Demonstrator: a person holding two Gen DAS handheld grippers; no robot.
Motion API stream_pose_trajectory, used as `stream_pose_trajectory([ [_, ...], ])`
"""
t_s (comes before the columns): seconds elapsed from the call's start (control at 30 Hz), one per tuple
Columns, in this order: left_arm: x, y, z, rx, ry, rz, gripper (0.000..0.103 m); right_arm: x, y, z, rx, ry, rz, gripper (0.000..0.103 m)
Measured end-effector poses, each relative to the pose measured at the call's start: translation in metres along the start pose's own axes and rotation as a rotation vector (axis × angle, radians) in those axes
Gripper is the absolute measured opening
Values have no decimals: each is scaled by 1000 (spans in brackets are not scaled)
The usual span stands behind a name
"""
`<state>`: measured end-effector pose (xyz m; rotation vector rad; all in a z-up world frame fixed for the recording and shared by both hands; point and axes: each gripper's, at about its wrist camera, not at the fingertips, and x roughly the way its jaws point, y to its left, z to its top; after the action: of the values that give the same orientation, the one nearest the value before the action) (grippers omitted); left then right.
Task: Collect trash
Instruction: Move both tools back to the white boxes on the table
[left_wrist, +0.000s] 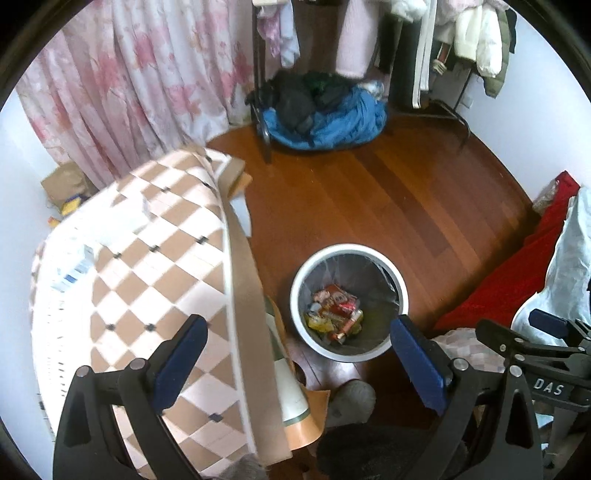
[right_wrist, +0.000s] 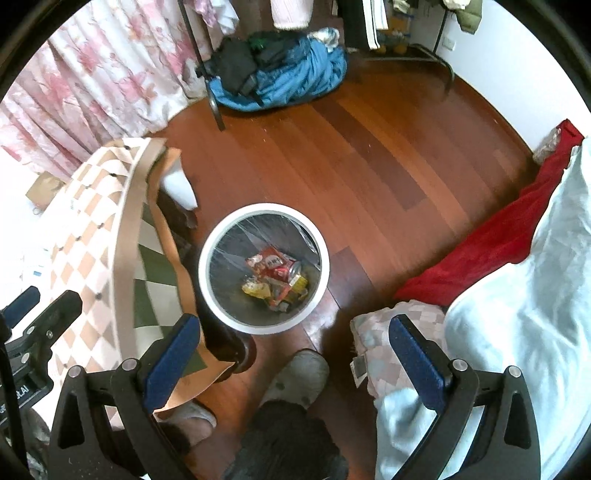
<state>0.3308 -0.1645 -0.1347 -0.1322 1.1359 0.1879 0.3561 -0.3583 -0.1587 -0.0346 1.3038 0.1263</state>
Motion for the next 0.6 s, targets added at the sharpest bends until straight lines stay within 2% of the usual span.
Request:
stream_pose_trajectory([
  [0.17, -27, 21, 1, -54, -23, 14, 101, -38, 9, -6, 18, -43, 44, 103],
  [0.27, -36, 51, 4, -116, -42, 14, 101, -54, 21, -8, 12, -60, 82, 103],
  [0.37, -40, 91, 3, -176, -77, 62, 101, -64, 50, -3, -29, -67, 119, 103],
  [0.5, -30, 172, -8, -285, -90, 207, 101, -58, 125, 12, -168, -53, 154, 103],
  [0.6, -12, 229, -22, -364, -60, 304, 101, -31, 211, 27, -338, -7, 172, 103],
])
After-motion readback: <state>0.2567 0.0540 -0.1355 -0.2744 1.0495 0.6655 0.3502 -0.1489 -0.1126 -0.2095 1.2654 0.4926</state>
